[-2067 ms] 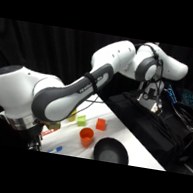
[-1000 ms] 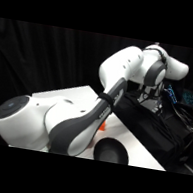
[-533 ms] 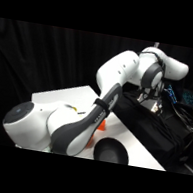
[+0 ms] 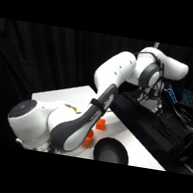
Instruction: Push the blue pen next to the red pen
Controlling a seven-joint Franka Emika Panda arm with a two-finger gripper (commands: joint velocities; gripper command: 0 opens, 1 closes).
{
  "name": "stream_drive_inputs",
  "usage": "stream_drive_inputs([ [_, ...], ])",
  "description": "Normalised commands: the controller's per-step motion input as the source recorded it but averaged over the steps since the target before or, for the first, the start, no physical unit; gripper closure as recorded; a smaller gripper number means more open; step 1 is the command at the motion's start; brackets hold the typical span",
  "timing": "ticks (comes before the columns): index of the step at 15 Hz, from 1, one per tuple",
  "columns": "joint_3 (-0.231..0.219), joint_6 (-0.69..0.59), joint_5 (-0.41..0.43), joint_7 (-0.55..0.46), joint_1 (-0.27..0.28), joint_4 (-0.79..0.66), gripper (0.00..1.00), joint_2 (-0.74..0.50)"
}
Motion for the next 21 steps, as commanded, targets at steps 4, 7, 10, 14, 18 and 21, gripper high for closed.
stream_drive_inputs([
  [4, -0.003, 0.16, 0.013, -0.11, -0.124, -0.19, 0.00, -0.11],
  [7, -0.016, 0.14, -0.001, -0.12, -0.128, -0.22, 0.00, -0.14],
  [10, -0.030, 0.13, -0.016, -0.13, -0.129, -0.24, 0.00, -0.16],
  [14, -0.024, 0.11, -0.020, -0.13, -0.103, -0.24, 0.00, -0.18],
  [18, 0.021, 0.02, 0.000, -0.12, -0.057, -0.32, 0.00, -0.32],
  [21, 0.023, -0.15, -0.024, -0.09, 0.016, -0.58, 0.00, -0.64],
])
